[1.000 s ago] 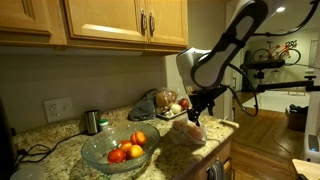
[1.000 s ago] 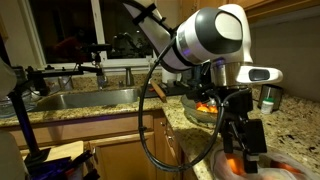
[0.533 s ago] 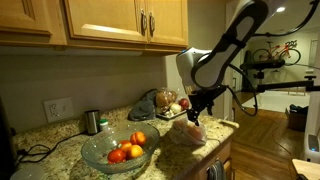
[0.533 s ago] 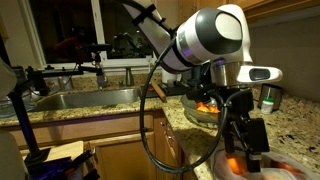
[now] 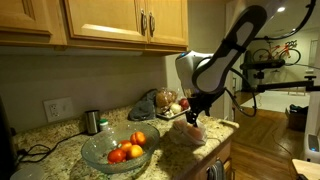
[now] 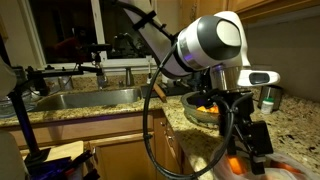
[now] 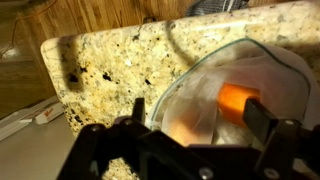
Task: Take one peach from the plastic and put it in the glass bowl
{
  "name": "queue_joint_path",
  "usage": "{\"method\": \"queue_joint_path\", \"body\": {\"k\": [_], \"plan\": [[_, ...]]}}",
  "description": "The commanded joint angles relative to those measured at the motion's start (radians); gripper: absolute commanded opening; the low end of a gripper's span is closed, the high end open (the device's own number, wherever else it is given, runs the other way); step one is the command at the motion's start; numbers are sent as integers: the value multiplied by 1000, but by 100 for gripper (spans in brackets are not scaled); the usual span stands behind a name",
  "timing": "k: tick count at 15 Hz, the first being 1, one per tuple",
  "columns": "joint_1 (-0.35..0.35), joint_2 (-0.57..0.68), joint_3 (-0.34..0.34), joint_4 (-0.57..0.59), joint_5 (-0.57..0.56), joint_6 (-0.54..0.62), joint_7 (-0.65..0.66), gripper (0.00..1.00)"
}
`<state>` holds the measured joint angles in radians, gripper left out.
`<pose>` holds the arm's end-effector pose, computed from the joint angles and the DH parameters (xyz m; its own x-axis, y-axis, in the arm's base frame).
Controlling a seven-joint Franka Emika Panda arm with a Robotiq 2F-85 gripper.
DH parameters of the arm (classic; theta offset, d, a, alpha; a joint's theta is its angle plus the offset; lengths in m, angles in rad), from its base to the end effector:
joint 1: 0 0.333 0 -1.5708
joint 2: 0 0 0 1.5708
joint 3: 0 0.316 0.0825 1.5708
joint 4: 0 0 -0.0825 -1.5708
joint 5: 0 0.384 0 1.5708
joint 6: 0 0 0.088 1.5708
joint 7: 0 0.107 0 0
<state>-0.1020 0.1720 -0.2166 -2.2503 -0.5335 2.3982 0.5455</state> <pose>0.5086 -0.1718 0.2896 0.9001 -0.4231 0.1041 -0.4302 -0.8247 0.3673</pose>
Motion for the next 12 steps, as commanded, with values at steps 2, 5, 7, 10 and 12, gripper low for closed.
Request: {"method": "queue_joint_path", "body": {"k": [2,5,7,10,12], "plan": [[4,10,-7,-1,-12,23,-17,100],[6,16,-7,2,-8,27,-20,85],[9,21,-8,6,-10,32,-19,67],[13,28,-8,11,-7,32,-20,47],[15,29,-8,15,-5,32,-21,33]]}}
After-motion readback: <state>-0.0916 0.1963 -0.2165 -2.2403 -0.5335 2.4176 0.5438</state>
